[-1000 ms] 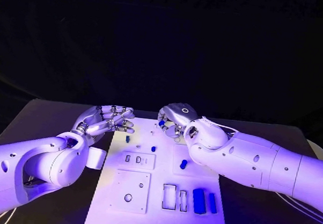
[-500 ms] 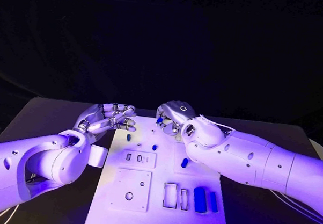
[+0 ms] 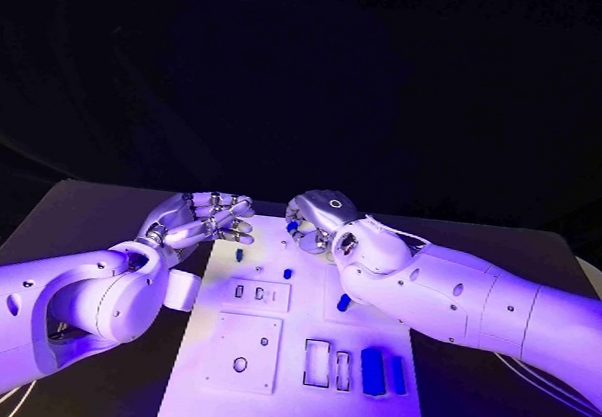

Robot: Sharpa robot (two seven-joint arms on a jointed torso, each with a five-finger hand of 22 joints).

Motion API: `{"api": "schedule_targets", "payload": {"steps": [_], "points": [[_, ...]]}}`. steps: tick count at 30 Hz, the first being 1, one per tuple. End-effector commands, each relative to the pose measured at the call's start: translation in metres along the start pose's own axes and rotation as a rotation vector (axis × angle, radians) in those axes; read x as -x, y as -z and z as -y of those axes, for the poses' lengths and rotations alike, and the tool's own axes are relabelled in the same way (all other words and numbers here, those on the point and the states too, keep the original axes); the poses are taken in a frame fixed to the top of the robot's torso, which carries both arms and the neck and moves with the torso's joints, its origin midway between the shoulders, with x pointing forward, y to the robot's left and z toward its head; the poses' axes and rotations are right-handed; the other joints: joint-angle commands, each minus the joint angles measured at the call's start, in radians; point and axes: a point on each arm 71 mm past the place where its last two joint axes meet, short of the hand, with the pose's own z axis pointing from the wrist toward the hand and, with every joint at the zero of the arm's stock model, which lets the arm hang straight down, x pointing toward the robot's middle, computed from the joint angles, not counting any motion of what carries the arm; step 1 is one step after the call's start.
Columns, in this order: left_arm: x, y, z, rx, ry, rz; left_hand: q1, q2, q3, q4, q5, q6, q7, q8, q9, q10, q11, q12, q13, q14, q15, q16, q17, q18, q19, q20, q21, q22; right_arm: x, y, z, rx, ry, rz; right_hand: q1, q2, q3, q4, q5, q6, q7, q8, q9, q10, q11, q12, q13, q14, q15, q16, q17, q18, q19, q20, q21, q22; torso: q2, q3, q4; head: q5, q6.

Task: Assemble the parts on the task board

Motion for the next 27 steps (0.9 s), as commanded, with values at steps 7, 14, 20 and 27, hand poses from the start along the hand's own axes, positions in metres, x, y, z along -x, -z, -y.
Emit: {"api": "schedule_targets", "payload": {"steps": [7, 14, 20, 27], "points": [[-0.0030, -0.0010, 0.0024, -0.011, 0.007, -0.022, -0.011, 0.001, 0.005, 0.001, 0.003, -0.003, 0.003, -0.003, 0.001, 0.007, 0.000, -0.004, 0.000, -0.008, 0.001, 0.005, 0.001, 0.008, -0.004, 0.000, 0.004, 0.001, -0.0036, -0.0039, -0.0011, 0.001, 0.010, -0.020, -0.007, 0.000, 0.002, 0.005, 0.005, -0.010, 0.002, -0.001, 0.003, -0.002, -0.005, -0.002, 0.001, 0.033, 0.002, 0.003, -0.003, -0.006, 0.013, -0.003, -0.001, 0.131, 0.002, -0.0002, 0.0008, 0.002, 0.001], [-0.0025, -0.0013, 0.0035, -0.011, 0.008, -0.022, -0.011, 0.001, 0.005, 0.001, 0.003, -0.003, 0.003, -0.003, 0.001, 0.007, 0.000, -0.004, 0.000, -0.008, 0.001, 0.005, 0.001, 0.008, -0.004, 0.000, 0.004, 0.001, -0.0063, -0.0078, -0.0019, -0.015, 0.029, -0.031, -0.015, -0.005, 0.003, 0.010, 0.004, -0.019, 0.006, -0.007, 0.008, -0.017, 0.001, -0.012, -0.002, 0.030, 0.007, -0.002, -0.015, -0.003, 0.002, 0.001, -0.010, 0.116, 0.003, 0.0002, 0.0004, 0.002, 0.001], [-0.0021, -0.0015, 0.0039, -0.012, 0.008, -0.022, -0.011, 0.001, 0.005, 0.001, 0.003, -0.003, 0.004, -0.003, 0.001, 0.007, 0.000, -0.004, 0.000, -0.009, 0.001, 0.005, 0.002, 0.008, -0.006, 0.000, 0.004, 0.001, -0.0073, -0.0089, 0.0012, -0.026, 0.040, -0.038, -0.017, -0.009, 0.005, 0.011, 0.004, -0.026, 0.009, -0.011, 0.010, -0.028, 0.005, -0.019, -0.004, 0.026, 0.010, -0.006, -0.025, 0.000, -0.007, 0.004, -0.017, 0.104, 0.003, 0.0000, -0.0010, -0.003, -0.004], [-0.0017, -0.0018, 0.0039, -0.012, 0.007, -0.021, -0.011, 0.001, 0.005, 0.001, 0.003, -0.003, 0.004, -0.003, 0.001, 0.007, 0.000, -0.004, 0.000, -0.009, 0.001, 0.005, 0.002, 0.008, -0.006, 0.000, 0.004, 0.001, -0.0079, -0.0089, 0.0011, -0.020, 0.040, -0.044, -0.032, -0.027, 0.004, 0.019, -0.008, -0.048, 0.019, -0.026, 0.013, -0.058, 0.015, -0.037, -0.011, 0.020, 0.020, -0.016, -0.049, 0.007, -0.029, 0.012, -0.035, 0.074, 0.002, 0.0007, -0.0024, 0.001, -0.007]]}}
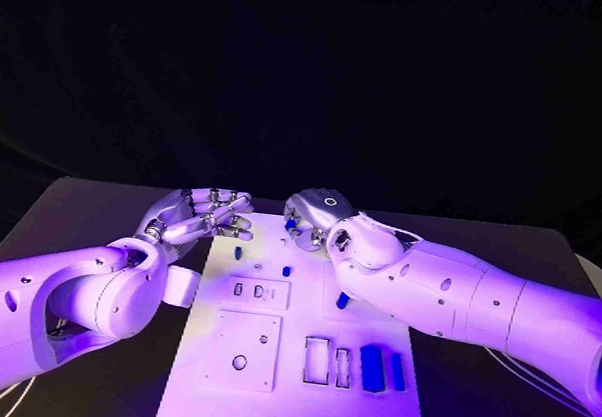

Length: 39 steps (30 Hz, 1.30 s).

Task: Assemble the parts on the task board

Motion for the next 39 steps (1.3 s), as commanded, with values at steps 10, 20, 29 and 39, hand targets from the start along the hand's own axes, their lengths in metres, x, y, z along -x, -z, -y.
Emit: {"api": "schedule_targets", "payload": {"steps": [10, 20, 29, 39], "points": [[-0.001, -0.001, 0.001, -0.008, 0.007, -0.015, -0.011, 0.001, 0.005, 0.001, 0.003, -0.003, 0.004, -0.003, 0.001, 0.007, 0.000, -0.004, 0.000, -0.009, 0.001, 0.005, 0.001, 0.008, -0.006, 0.000, 0.004, 0.001, 0.001, 0.003, 0.003, 0.010, 0.004, 0.005, -0.041, -0.052, -0.036, 0.031, -0.017, -0.106, 0.024, -0.075, -0.012, -0.106, 0.028, -0.053, -0.030, -0.002, 0.032, -0.046, -0.087, 0.032, -0.089, 0.022, -0.081, -0.031, 0.000, 0.0011, -0.0002, 0.002, 0.000], [0.004, -0.001, 0.001, -0.007, 0.004, -0.002, -0.011, 0.001, 0.005, 0.001, 0.003, -0.003, 0.004, -0.003, 0.001, 0.007, 0.000, -0.004, 0.000, -0.009, 0.001, 0.005, 0.001, 0.008, -0.006, 0.000, 0.004, 0.001, 0.014, 0.024, 0.014, 0.013, -0.055, 0.031, -0.041, -0.052, -0.052, 0.042, -0.014, -0.093, 0.023, -0.076, -0.007, -0.077, 0.024, -0.033, -0.028, 0.002, 0.029, -0.040, -0.079, 0.029, -0.075, 0.021, -0.076, -0.017, -0.006, 0.0004, -0.0119, 0.004, 0.006], [0.007, -0.002, 0.000, -0.005, 0.004, 0.002, -0.011, 0.001, 0.006, 0.001, 0.003, -0.003, 0.004, -0.003, 0.001, 0.007, 0.001, -0.006, 0.000, -0.010, 0.001, 0.006, 0.003, 0.009, -0.008, 0.001, 0.005, 0.002, 0.043, 0.058, 0.046, -0.039, -0.230, 0.008, -0.026, -0.055, -0.055, 0.046, 0.033, -0.066, 0.008, -0.072, 0.005, 0.122, -0.013, 0.073, 0.021, 0.024, 0.001, 0.003, -0.008, 0.007, -0.006, -0.001, -0.018, 0.080, -0.021, 0.0004, -0.0248, 0.003, 0.007], [0.007, -0.004, -0.001, -0.004, 0.006, 0.001, -0.011, 0.001, 0.006, 0.001, 0.003, -0.003, 0.004, -0.003, 0.001, 0.007, 0.001, -0.006, 0.000, -0.010, 0.001, 0.006, 0.003, 0.009, -0.008, 0.001, 0.005, 0.002, 0.046, 0.079, 0.091, -0.169, -0.346, -0.134, -0.033, -0.046, -0.193, 0.088, 0.082, -0.187, 0.007, 0.032, 0.101, 0.339, -0.018, 1.234, 1.190, 0.081, -0.007, 0.137, 0.292, -0.027, 0.088, -0.009, 0.068, 0.220, -0.032, 0.0020, -0.0354, 0.004, 0.003]]}}
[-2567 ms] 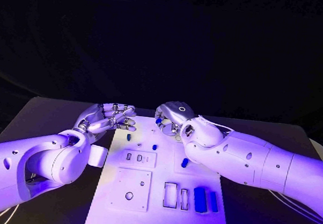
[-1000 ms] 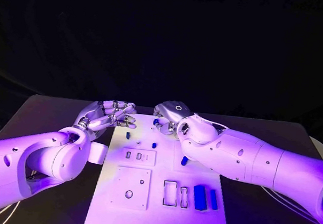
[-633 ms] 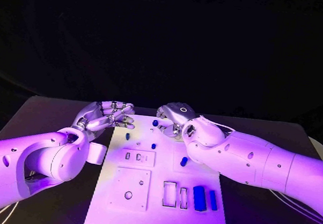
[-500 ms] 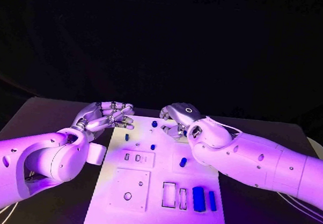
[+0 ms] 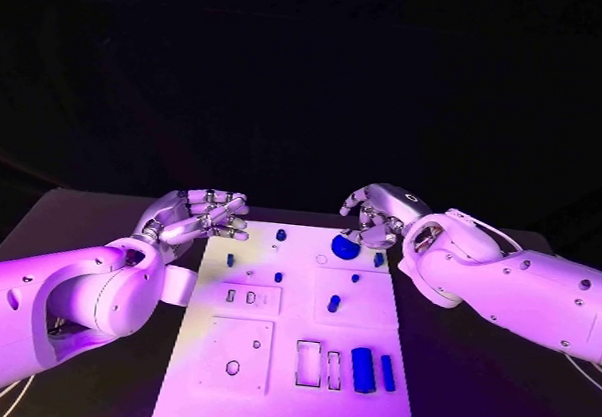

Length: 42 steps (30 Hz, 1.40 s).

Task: Assemble the parts on the task board

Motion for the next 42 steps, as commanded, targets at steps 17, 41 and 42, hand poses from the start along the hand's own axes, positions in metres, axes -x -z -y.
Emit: {"api": "schedule_targets", "payload": {"steps": [17, 41, 42], "points": [[-0.003, 0.000, 0.001, -0.005, 0.019, -0.028, -0.011, 0.001, 0.006, 0.001, 0.003, -0.003, 0.004, -0.003, 0.001, 0.007, 0.001, -0.006, 0.000, -0.006, -0.002, 0.006, 0.001, 0.009, -0.008, 0.001, 0.005, 0.002, -0.019, -0.003, 0.023, -0.109, -0.067, -0.170, 0.002, 0.030, -0.043, 0.043, 0.017, -0.132, 0.034, 0.077, 0.061, 0.162, 0.043, 0.652, 0.714, 0.095, 0.040, 0.098, 0.254, -0.043, 0.104, 0.034, 0.067, 0.263, -0.001, 0.0014, -0.0011, 0.000, -0.008], [-0.003, 0.002, 0.002, -0.004, 0.021, -0.032, -0.010, 0.001, 0.007, 0.000, 0.003, -0.002, 0.003, -0.003, 0.002, 0.009, 0.000, -0.006, 0.001, -0.007, -0.002, 0.007, 0.003, 0.009, -0.009, 0.001, 0.005, 0.002, -0.035, -0.015, 0.023, -0.133, -0.017, -0.181, 0.009, 0.033, -0.041, 0.045, 0.012, -0.154, 0.040, 0.074, 0.059, 0.145, 0.049, 0.641, 0.698, 0.094, 0.045, 0.098, 0.254, -0.043, 0.104, 0.039, 0.067, 0.263, -0.001, 0.0026, -0.0022, 0.007, -0.020], [-0.003, 0.002, 0.002, -0.004, 0.021, -0.032, -0.010, 0.001, 0.007, 0.000, 0.003, -0.002, 0.003, -0.003, 0.002, 0.009, 0.000, -0.006, 0.001, -0.007, -0.002, 0.007, 0.003, 0.009, -0.009, 0.001, 0.005, 0.002, -0.035, -0.016, 0.023, -0.134, -0.016, -0.182, 0.009, 0.033, -0.041, 0.045, 0.012, -0.154, 0.040, 0.074, 0.059, 0.145, 0.049, 0.641, 0.698, 0.094, 0.045, 0.098, 0.254, -0.043, 0.104, 0.039, 0.067, 0.263, -0.001, 0.0027, -0.0020, 0.007, -0.021]]}}
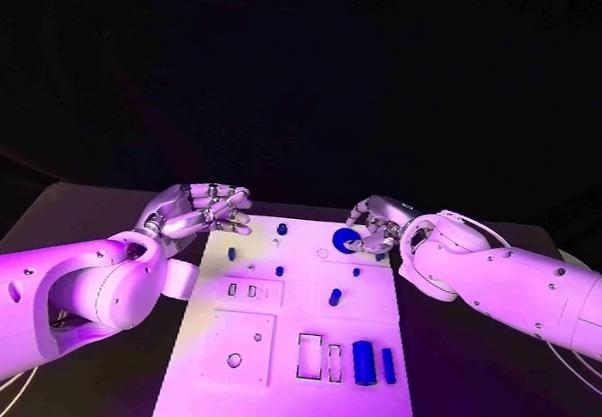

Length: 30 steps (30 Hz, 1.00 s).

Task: Assemble the parts on the task board

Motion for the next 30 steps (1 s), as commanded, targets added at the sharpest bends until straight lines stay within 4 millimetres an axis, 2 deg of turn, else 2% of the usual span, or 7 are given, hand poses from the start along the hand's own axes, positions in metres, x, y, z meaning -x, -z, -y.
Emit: {"api": "schedule_targets", "payload": {"steps": [1, 15, 23, 30], "points": [[-0.002, 0.000, 0.001, -0.005, 0.014, -0.020, -0.010, 0.001, 0.007, 0.000, 0.003, -0.002, 0.003, -0.003, 0.001, 0.009, 0.000, -0.006, 0.001, -0.007, -0.002, 0.007, 0.001, 0.009, -0.009, 0.001, 0.005, 0.001, -0.002, -0.001, 0.001, -0.008, 0.024, -0.018, 0.002, 0.010, 0.000, 0.003, 0.001, -0.008, 0.005, 0.000, 0.000, 0.025, 0.007, -0.005, 0.170, 0.095, 0.009, 0.004, 0.218, -0.014, 0.105, 0.006, 0.004, 0.263, -0.001, 0.0008, -0.0002, 0.002, -0.002], [-0.002, 0.000, 0.001, -0.004, 0.013, -0.019, -0.010, 0.000, 0.007, -0.001, 0.003, -0.002, 0.003, -0.003, 0.001, 0.010, 0.000, -0.007, 0.001, -0.008, -0.002, 0.007, 0.003, 0.009, -0.011, 0.001, 0.006, 0.001, -0.008, -0.003, 0.004, -0.023, 0.033, -0.052, 0.005, 0.016, 0.004, 0.004, 0.001, -0.008, 0.006, 0.002, 0.000, 0.023, 0.008, -0.006, 0.169, 0.094, 0.010, 0.003, 0.216, -0.014, 0.105, 0.007, 0.004, 0.263, -0.002, 0.0004, -0.0012, 0.001, -0.009], [-0.002, 0.000, 0.001, -0.004, 0.013, -0.020, -0.010, 0.000, 0.007, -0.001, 0.003, -0.002, 0.003, -0.003, 0.001, 0.010, 0.000, -0.007, 0.001, -0.008, -0.002, 0.007, 0.003, 0.009, -0.011, 0.001, 0.006, 0.001, -0.011, -0.003, 0.004, -0.026, 0.037, -0.073, 0.006, 0.019, 0.007, 0.005, 0.001, -0.004, 0.006, 0.005, 0.001, 0.025, 0.008, -0.005, 0.172, 0.094, 0.010, 0.004, 0.216, -0.014, 0.105, 0.008, 0.004, 0.263, 0.000, 0.0017, 0.0006, 0.002, -0.008], [-0.002, 0.000, 0.001, -0.003, 0.013, -0.019, -0.010, 0.000, 0.007, -0.001, 0.003, -0.002, 0.003, -0.003, 0.001, 0.010, 0.000, -0.007, 0.001, -0.008, -0.002, 0.007, 0.003, 0.009, -0.011, 0.001, 0.006, 0.001, -0.014, -0.004, 0.004, -0.029, 0.039, -0.079, 0.010, 0.029, 0.016, 0.008, 0.003, 0.008, 0.005, 0.012, 0.002, 0.028, 0.008, -0.002, 0.176, 0.094, 0.011, 0.004, 0.216, -0.014, 0.105, 0.009, 0.004, 0.263, 0.001, 0.0016, -0.0004, 0.002, -0.009]]}}
